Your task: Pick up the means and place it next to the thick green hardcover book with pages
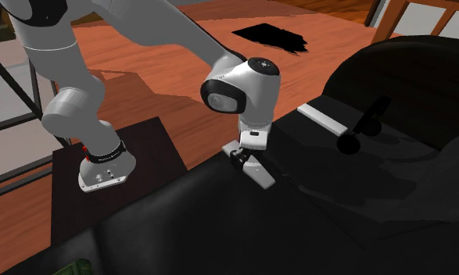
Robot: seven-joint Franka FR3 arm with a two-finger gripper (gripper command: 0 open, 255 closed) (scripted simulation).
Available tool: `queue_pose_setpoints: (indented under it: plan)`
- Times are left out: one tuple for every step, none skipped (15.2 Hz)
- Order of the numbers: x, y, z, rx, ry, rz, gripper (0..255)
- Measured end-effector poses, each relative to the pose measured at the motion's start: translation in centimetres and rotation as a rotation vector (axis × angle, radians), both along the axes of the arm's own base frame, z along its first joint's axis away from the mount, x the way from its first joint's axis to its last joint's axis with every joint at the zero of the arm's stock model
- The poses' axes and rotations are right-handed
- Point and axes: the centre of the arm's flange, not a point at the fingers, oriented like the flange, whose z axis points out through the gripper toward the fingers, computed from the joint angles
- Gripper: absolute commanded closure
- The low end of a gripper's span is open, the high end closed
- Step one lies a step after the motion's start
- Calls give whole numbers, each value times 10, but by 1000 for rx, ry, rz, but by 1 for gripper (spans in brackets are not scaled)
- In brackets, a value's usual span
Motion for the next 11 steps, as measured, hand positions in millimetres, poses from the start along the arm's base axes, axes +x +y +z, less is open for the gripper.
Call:
queue_pose_setpoints:
  plan:
    - [0,0,5,0,0,0,255]
    - [0,1,10,0,0,0,255]
    - [0,0,14,0,0,0,255]
    - [0,0,19,0,0,0,255]
    - [0,0,25,0,0,0,255]
    - [0,-1,31,0,0,0,255]
    - [1,0,36,0,0,0,255]
    - [0,0,42,0,0,0,255]
    - [0,0,47,0,0,0,255]
    - [0,0,53,0,0,0,255]
    - [0,0,58,0,0,0,255]
